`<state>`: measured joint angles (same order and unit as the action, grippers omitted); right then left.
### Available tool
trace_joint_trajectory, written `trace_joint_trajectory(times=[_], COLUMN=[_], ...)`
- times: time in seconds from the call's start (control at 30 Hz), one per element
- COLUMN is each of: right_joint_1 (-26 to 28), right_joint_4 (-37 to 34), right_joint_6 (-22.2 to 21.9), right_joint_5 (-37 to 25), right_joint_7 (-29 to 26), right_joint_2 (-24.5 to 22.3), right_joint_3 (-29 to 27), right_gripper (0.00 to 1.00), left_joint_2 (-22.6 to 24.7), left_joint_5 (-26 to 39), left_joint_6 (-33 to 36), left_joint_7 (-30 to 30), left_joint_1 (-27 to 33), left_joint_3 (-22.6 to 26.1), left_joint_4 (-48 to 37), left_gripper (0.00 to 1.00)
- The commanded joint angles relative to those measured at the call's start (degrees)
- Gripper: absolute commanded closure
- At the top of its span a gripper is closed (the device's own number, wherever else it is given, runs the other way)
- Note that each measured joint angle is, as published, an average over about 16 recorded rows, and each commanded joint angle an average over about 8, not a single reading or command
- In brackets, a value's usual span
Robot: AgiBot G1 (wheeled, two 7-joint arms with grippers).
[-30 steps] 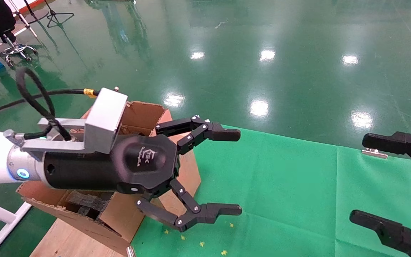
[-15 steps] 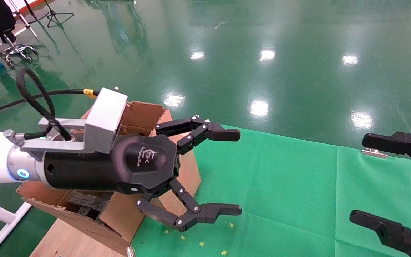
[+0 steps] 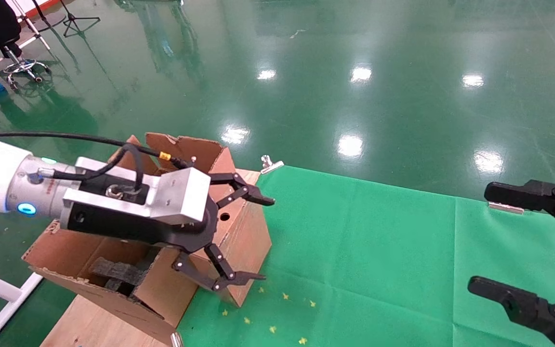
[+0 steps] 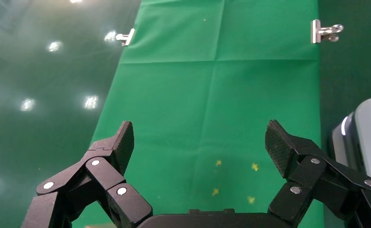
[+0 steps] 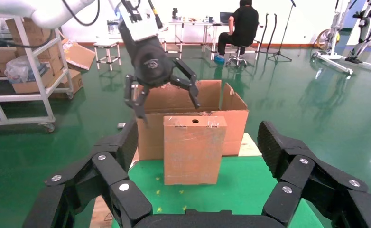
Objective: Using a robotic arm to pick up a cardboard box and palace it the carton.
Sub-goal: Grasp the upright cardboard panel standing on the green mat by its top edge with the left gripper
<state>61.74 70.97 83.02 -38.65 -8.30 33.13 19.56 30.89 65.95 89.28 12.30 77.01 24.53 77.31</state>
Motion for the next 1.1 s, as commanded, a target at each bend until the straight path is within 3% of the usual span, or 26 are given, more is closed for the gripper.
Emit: trace_joint_trajectory(times=[0.03,0.2,0.33,0.53,0.8,1.1], right_joint_1=[0.0,0.0,0.0,0.0,0.0,0.0], right_joint_4=[0.0,0.0,0.0,0.0,0.0,0.0], right_joint_6=[0.0,0.0,0.0,0.0,0.0,0.0], right_joint_5=[0.0,0.0,0.0,0.0,0.0,0.0], right_joint_7=[0.0,0.0,0.0,0.0,0.0,0.0], right_joint_2=[0.0,0.0,0.0,0.0,0.0,0.0], right_joint_3=[0.0,0.0,0.0,0.0,0.0,0.0], right_gripper=[1.0,1.0,1.0,1.0,1.0,1.0], left_joint_2=[0.0,-0.2,-0.2,1.1,3.6,4.9], left_joint_5=[2.0,4.7,8.4,18.3,29.7,31.0], left_joint_6=[0.4,-0.6,-3.8,-7.3,-3.1,-4.5], left_joint_7=[0.1,1.2,5.9,19.7,40.4,48.5], left_joint_1=[1.7,2.6,3.4,6.9,13.3,12.0], left_joint_3=[0.8,2.2,3.2,6.0,10.5,11.3], left_joint_4=[0.2,-1.3,-2.5,-3.5,-1.7,-2.8], left_gripper=[0.0,0.0,0.0,0.0,0.0,0.0])
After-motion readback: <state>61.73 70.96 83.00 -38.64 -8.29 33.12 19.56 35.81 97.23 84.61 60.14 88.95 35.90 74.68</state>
